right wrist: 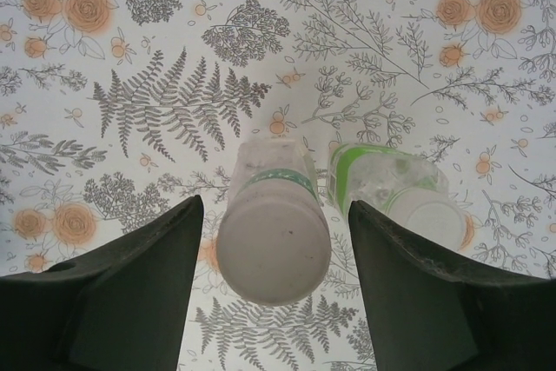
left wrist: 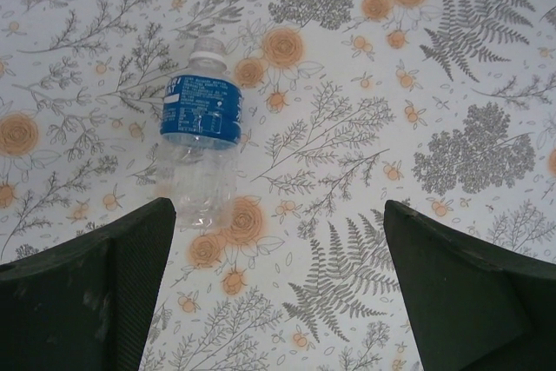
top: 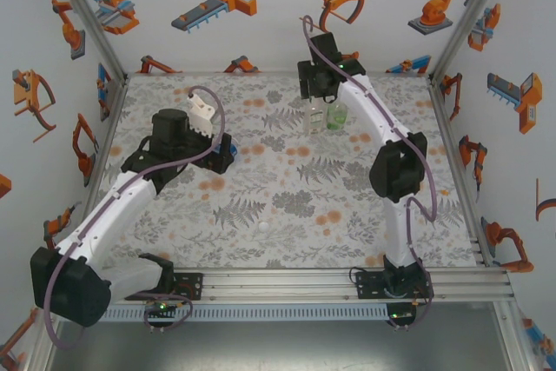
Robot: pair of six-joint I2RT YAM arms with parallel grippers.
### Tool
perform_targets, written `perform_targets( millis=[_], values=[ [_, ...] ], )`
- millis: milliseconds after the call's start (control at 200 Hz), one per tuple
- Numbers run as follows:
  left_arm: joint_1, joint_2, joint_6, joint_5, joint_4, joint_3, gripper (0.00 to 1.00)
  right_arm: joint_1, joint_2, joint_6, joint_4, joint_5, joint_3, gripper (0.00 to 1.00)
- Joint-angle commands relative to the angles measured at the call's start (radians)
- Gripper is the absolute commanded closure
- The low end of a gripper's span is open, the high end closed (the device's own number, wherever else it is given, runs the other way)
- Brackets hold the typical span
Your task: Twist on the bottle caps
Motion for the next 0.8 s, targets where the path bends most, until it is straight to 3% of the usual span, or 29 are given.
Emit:
perform_targets(
  millis=[0,185,576,661,796],
  values=[
    [0.007,0.043,-0.01,-0.035,-0.046,0.054,0.03,-0.007,-0.095,-0.014,-0.043,0.005,0.037,0.37],
    [0.026,0.171,0.012,-0.032,-0.14,0.146,0.03,-0.007,-0.224,-0.011,-0.047,-0.005,-0.046,0.37],
    [0.061,0.49,0.134,0.001,-0.319,0.368,0.0,-0.007,-0.659,0.08,0.123,-0.033,-0.596,0.37],
    [0.062,0.553,0.159,-0.007,-0.353,0.394,0.08,-0.007,-0.743,0.097,0.138,-0.019,-0.691,0.37],
    [0.062,0.634,0.169,-0.034,-0.373,0.416,0.09,-0.007,-0.834,0.11,0.145,-0.011,-0.794,0.37]
  ],
)
